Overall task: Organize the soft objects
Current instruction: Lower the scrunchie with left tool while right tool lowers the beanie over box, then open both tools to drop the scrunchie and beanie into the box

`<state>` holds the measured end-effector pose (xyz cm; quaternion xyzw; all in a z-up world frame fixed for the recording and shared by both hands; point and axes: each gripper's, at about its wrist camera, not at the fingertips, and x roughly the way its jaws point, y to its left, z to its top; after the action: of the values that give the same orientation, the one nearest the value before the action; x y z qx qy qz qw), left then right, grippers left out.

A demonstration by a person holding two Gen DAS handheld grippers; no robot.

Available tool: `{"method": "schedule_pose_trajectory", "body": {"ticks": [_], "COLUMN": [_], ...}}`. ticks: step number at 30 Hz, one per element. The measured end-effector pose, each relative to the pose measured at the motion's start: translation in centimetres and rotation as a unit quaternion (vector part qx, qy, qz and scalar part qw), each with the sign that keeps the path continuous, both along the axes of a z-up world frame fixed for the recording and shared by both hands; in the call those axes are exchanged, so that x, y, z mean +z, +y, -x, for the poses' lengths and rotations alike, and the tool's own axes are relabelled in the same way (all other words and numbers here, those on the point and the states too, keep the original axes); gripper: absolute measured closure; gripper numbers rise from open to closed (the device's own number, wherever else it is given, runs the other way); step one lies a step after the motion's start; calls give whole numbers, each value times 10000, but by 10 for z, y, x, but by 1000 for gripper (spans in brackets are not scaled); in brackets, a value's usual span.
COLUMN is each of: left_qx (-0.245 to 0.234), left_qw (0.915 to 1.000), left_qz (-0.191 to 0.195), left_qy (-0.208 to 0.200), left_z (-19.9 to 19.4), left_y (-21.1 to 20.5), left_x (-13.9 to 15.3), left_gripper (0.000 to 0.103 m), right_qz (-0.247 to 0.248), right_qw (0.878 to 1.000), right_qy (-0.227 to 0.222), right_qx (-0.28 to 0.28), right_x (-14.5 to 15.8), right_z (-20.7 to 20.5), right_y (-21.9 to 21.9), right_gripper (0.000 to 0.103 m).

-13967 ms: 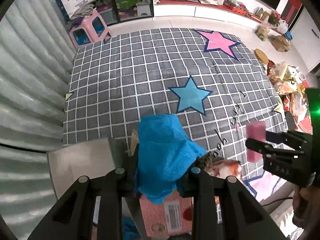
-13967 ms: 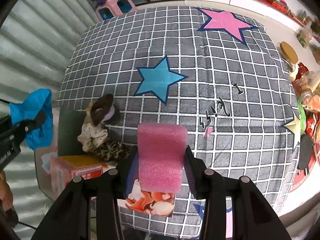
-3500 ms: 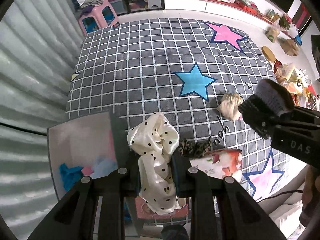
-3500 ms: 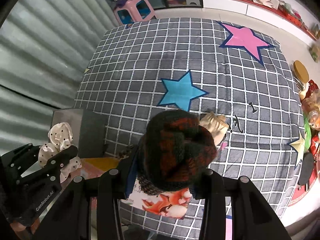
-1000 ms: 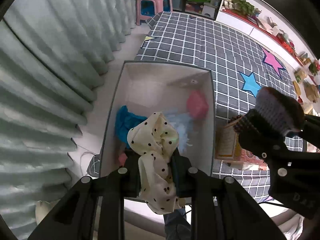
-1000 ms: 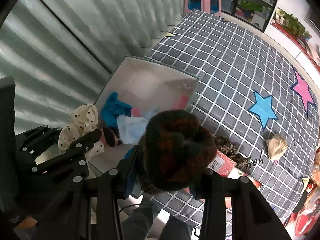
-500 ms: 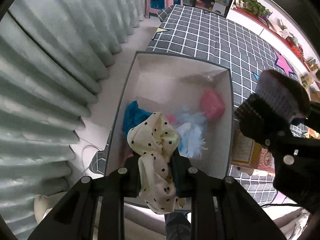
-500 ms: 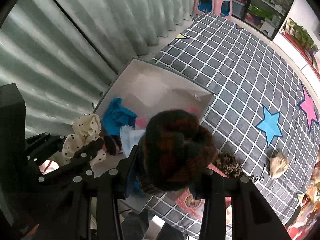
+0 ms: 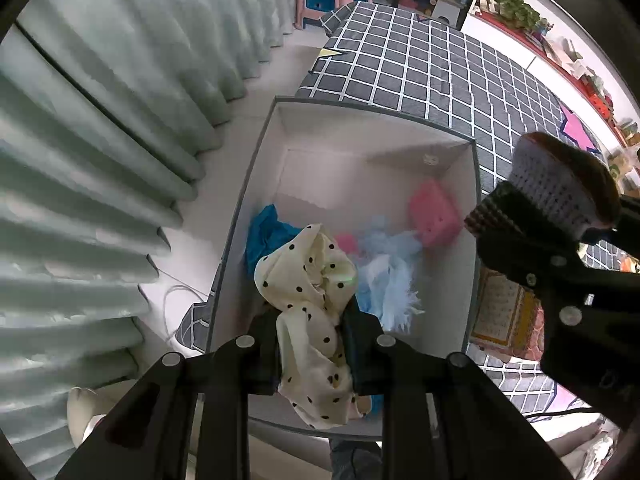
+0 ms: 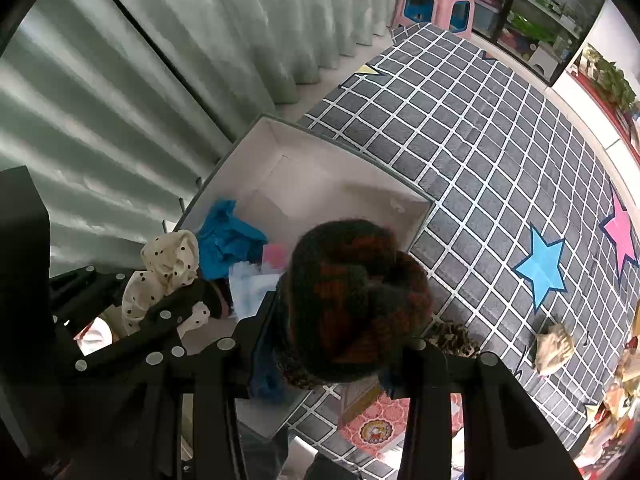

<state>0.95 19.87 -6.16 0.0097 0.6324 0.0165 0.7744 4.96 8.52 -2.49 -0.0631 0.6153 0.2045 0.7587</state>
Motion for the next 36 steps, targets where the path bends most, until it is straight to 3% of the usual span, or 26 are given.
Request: {"method": "schedule_pose_trajectory", "body": {"ticks": [36], "left_qx": [283], "left_qw": [9993], "left_qz": [78], "left_qy": [220], "left_z": [-29], "left_y": [0], "left_x": [-34], "left_gripper": [73], "right_qz": [-177], "right_qw": [9990], "right_qy": [405], "right_qx": [20], "right_x": [-38], "right_z": [-42], "right_y": [12], "right_gripper": [60]}}
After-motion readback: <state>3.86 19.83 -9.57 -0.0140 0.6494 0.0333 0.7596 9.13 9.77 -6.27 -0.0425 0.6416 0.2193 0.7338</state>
